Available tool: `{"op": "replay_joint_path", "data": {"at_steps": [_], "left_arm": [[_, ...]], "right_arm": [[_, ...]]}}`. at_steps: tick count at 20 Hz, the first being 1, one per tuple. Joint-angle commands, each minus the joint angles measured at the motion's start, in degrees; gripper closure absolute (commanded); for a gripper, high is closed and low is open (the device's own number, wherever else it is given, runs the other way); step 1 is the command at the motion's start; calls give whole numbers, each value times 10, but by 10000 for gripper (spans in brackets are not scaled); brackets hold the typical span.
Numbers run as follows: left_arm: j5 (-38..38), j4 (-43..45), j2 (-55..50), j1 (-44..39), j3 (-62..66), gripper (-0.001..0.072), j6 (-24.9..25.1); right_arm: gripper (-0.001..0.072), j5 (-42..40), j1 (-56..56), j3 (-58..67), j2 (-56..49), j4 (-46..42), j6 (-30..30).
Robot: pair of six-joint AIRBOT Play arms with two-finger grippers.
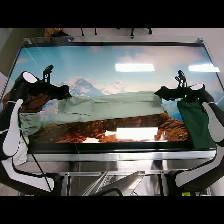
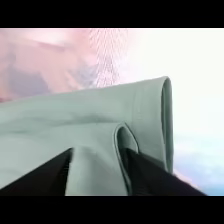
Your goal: Fold the shirts.
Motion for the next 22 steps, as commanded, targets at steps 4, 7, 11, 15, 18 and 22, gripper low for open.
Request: {"op": "replay_joint_path", "data": {"at_steps": [4,7,11,15,18,22], "left_arm": [[-79,-1,-74,-2,123,0,-26],[-101,-2,-69,-6,160,0,-45],[-127,-6,-67,-21,193,0,-57],[-123,-6,-68,-52,198,1,-66],[-108,-6,-70,-99,198,238,-65],[-50,-7,-121,-188,198,687,-59]], "right_arm": [[45,83,-37,76,-24,-106,12],[46,122,-42,76,-50,-104,11],[58,138,-25,76,-80,-99,6],[467,141,2,76,-95,-92,-3],[692,156,16,80,-92,-85,-7],[693,226,6,101,-45,-84,18]]}}
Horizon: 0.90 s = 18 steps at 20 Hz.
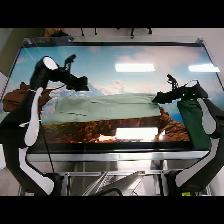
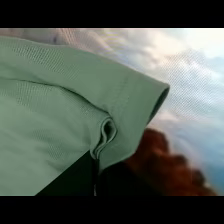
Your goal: Fold the shirts.
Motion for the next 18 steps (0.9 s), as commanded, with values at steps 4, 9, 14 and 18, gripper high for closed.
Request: {"op": "replay_joint_path", "data": {"at_steps": [4,9,14,18], "left_arm": [[101,-56,-119,-153,20,687,3],[122,-89,-224,-241,139,687,-9],[156,-159,-222,-251,121,687,-18],[55,-277,-142,-183,121,689,61]], "right_arm": [[693,140,-30,66,112,32,54],[693,221,-59,165,181,83,101],[693,239,-57,178,200,111,118],[693,233,-3,177,198,114,130]]}}
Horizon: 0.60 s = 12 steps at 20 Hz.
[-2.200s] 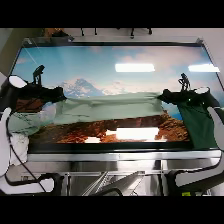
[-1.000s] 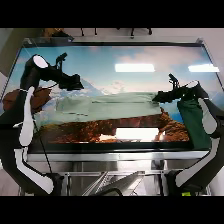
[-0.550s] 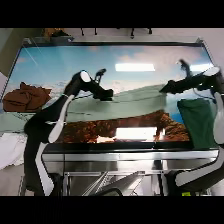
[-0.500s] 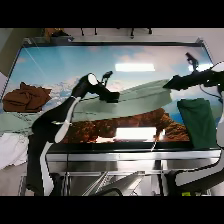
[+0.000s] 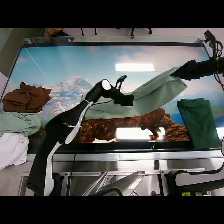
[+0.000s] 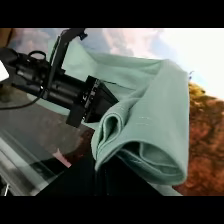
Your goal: Fold the shirts.
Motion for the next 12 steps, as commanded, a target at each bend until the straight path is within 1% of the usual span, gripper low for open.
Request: {"op": "replay_joint_path", "data": {"at_steps": [1,2,3,6,9,12], "left_arm": [[-84,-118,79,62,0,689,69],[-105,-147,120,94,0,689,87],[-119,-173,161,127,0,689,94],[-134,-232,281,236,0,688,105],[-148,-227,367,320,0,688,110],[-189,-214,410,370,0,688,118]], "right_arm": [[693,-16,57,3,0,13,13],[693,-36,87,3,-4,24,12],[693,-69,121,3,-9,33,12],[693,-209,255,3,-43,36,10],[692,-359,392,3,-123,36,-7],[684,-514,512,3,-235,37,-27]]}}
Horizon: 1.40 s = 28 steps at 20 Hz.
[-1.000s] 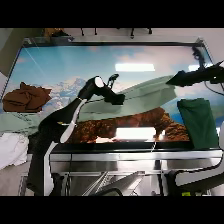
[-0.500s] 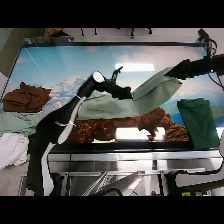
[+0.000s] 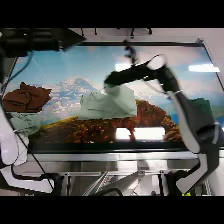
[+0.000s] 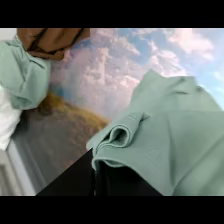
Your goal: Fold the shirts.
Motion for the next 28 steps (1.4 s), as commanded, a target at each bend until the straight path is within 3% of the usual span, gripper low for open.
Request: {"op": "replay_joint_path", "data": {"at_steps": [1,2,3,4,10,15,16,17,22,28], "left_arm": [[-46,2,62,66,-2,688,14],[-49,-1,75,72,-19,688,20],[-47,-1,86,75,-40,688,25],[-41,-2,96,77,-65,688,34],[-32,-7,113,77,-160,688,49],[-38,-23,115,77,-162,688,48],[-39,-31,115,77,-162,688,48],[-40,-38,115,77,-162,688,48],[-38,-36,115,77,-162,687,48],[-39,-36,115,77,-162,687,48]], "right_arm": [[678,-229,145,1,-118,8,-42],[513,-272,174,1,-144,17,-71],[266,-287,190,1,-158,25,-87],[189,-281,196,1,-159,25,-90],[196,-105,70,1,-39,-37,-75],[185,103,-142,0,26,-153,57],[155,136,-176,-10,23,-154,59],[46,153,-200,-30,20,-153,64],[21,144,-226,-143,-16,-144,34],[22,116,-176,-147,-92,-37,-31]]}}
